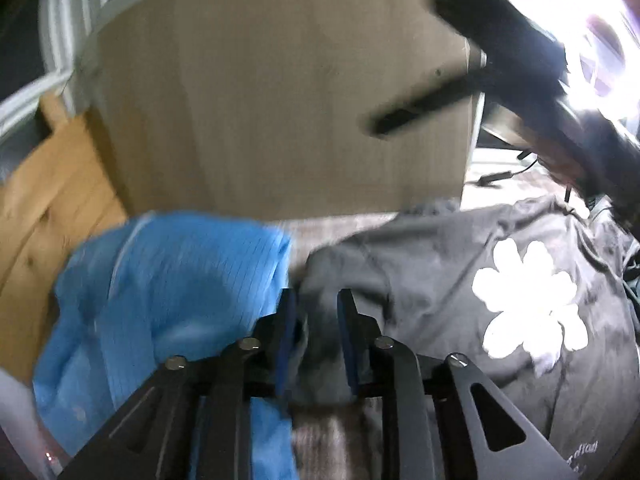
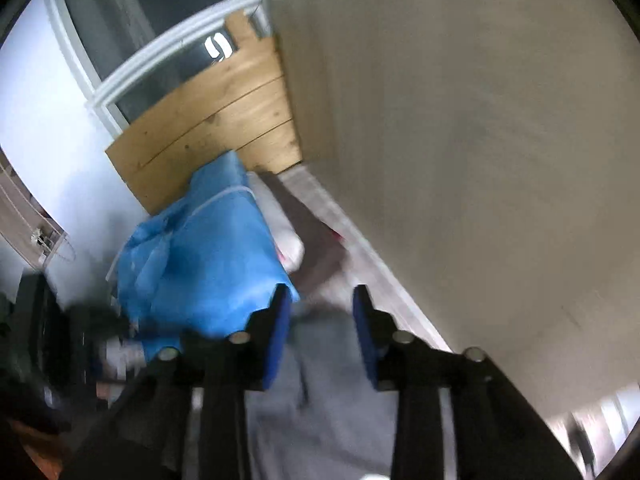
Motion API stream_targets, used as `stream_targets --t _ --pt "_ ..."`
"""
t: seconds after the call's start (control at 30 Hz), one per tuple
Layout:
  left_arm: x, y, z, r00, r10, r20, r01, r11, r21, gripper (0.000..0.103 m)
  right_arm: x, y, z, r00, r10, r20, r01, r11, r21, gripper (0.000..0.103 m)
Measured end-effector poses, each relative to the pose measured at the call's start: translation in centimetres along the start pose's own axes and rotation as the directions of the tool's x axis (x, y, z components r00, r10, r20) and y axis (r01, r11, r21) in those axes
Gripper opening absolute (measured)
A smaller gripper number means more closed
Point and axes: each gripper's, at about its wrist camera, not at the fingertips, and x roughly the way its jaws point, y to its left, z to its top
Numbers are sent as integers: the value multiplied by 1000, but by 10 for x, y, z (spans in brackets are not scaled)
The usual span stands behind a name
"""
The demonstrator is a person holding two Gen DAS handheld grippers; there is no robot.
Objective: Fold clothes
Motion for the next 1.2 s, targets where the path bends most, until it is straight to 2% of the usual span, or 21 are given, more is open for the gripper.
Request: stream_targets --t 0.1,0.17,0.23,0.33,0.4,0.5,0.6,0.77,0.87,0.9,0.97,1.03,1.1,1.2 --pt "13 -11 32 998 -57 20 57 998 16 31 -44 -29 -49 988 -153 1 153 988 11 34" --pt "43 -23 51 992 -127 -8 127 991 32 32 -56 -54 -77 966 -255 -49 256 966 26 34" --pt "78 -35 67 979 -197 -46 199 979 38 32 -58 -80 -95 945 -311 -103 318 946 58 34" --pt "130 -49 79 955 -269 -128 272 962 9 30 -47 -109 -111 930 -345 -127 356 931 80 34" --pt "152 -58 82 944 -288 -164 294 956 13 30 -38 -123 -121 923 -355 -146 370 925 91 34" --pt "169 -74 82 930 -305 -206 319 947 38 30 -25 -138 -134 916 -364 -170 386 915 119 34" --pt "181 -95 81 919 -319 -232 344 936 74 31 -28 -148 -152 909 -371 -192 397 910 122 34" --pt "198 -123 77 921 -266 -285 318 935 157 32 -30 -141 -173 917 -330 -224 363 923 126 34" --pt "205 -132 72 920 -233 -316 304 932 198 32 -45 -136 -178 932 -305 -196 335 932 141 34" --pt "206 -133 71 918 -235 -320 308 930 201 29 -51 -135 -177 935 -302 -184 331 932 149 34" --pt "207 -132 68 913 -260 -315 332 922 200 23 -66 -135 -177 929 -333 -164 357 922 152 34" --pt "207 -131 66 908 -284 -309 354 914 200 14 -80 -145 -178 915 -367 -166 392 906 158 34" --pt "206 -132 64 906 -292 -306 362 909 205 5 -85 -157 -184 900 -389 -199 421 893 159 37" --pt "201 -137 60 916 -275 -292 348 908 235 2 -80 -171 -199 870 -414 -269 459 878 135 45"
